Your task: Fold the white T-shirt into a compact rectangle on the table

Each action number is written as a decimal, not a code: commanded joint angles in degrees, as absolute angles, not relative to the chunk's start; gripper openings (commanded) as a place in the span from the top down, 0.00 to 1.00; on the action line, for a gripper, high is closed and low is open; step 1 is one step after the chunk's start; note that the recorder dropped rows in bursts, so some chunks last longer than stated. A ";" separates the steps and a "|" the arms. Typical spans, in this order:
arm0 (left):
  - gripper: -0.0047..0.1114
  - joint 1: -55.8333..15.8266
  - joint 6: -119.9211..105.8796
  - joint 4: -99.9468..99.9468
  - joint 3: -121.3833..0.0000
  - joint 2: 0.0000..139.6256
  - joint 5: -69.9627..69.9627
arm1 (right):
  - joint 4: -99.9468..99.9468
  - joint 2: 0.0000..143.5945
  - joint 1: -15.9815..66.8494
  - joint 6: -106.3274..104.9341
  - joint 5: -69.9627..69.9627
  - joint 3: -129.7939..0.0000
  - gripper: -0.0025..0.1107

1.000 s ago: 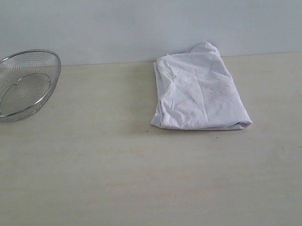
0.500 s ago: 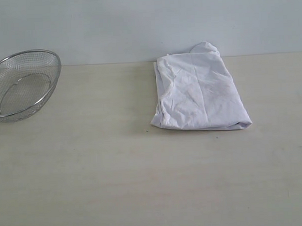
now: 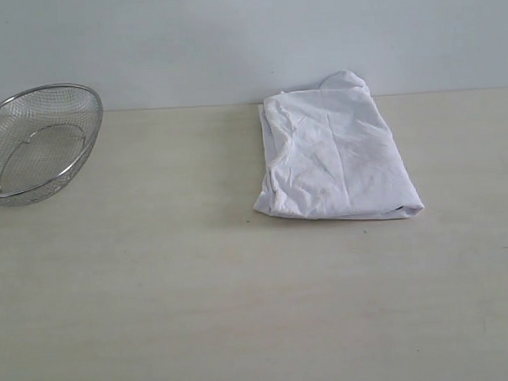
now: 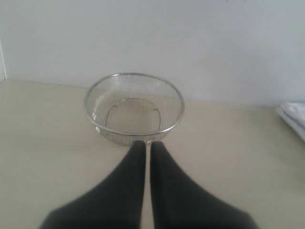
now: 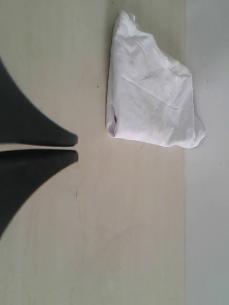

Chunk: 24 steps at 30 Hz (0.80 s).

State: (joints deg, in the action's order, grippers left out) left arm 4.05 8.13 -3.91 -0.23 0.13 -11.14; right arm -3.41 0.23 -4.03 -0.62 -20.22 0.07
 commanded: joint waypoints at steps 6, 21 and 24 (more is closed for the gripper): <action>0.92 4.35 0.33 1.15 0.00 0.00 -15.39 | -3.05 0.00 -4.04 -0.47 -19.54 0.00 0.98; 0.92 4.35 0.33 1.83 0.00 0.00 -16.55 | -3.05 0.00 -4.04 -0.31 -19.54 0.00 0.98; 0.92 4.35 0.33 1.83 0.00 0.00 -16.55 | -3.05 0.00 -4.04 -0.31 -19.54 0.00 0.98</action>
State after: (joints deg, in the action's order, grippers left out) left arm 4.05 0.57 1.24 -0.23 0.13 -16.50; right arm -3.41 0.23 -4.03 -0.39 -20.22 0.07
